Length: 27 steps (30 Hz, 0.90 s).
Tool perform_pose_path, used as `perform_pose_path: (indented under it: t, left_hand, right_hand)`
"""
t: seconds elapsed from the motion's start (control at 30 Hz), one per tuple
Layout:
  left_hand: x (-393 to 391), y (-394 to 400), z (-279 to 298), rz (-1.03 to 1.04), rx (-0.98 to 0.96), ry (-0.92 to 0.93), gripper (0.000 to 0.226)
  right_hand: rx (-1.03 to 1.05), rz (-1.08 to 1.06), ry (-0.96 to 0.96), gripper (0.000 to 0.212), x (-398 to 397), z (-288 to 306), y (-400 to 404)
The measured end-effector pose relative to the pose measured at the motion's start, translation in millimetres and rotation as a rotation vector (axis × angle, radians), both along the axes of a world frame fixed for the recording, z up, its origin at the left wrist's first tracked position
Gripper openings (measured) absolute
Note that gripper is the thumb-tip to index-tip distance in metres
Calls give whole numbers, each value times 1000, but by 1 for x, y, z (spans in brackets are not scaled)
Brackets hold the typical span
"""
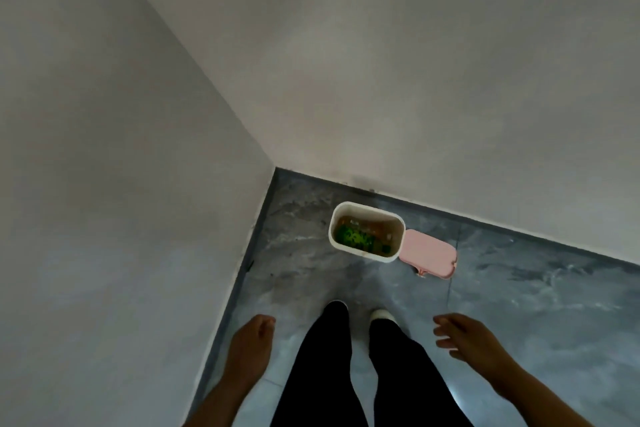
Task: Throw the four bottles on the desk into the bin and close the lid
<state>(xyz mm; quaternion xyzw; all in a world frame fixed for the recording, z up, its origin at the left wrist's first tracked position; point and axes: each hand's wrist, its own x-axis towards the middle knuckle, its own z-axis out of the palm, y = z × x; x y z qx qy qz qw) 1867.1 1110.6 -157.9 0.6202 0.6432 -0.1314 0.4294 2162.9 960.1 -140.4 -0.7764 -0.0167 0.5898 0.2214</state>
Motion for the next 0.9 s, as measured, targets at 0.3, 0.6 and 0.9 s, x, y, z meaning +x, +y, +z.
perform_pose_path:
  t: [0.3,0.6,0.9]
  left_hand:
    - [-38,-128,17,232,-73,48,25]
    - [-103,-228,36,741,-92,48,21]
    - [-149,-308,28,1061,-40,30,22]
  right_hand:
    - [-52,179,0,27,24,14,-46]
    - [-66,483,-85,25,1,30,-35]
    - [2,821,-147,24,-67,34,9]
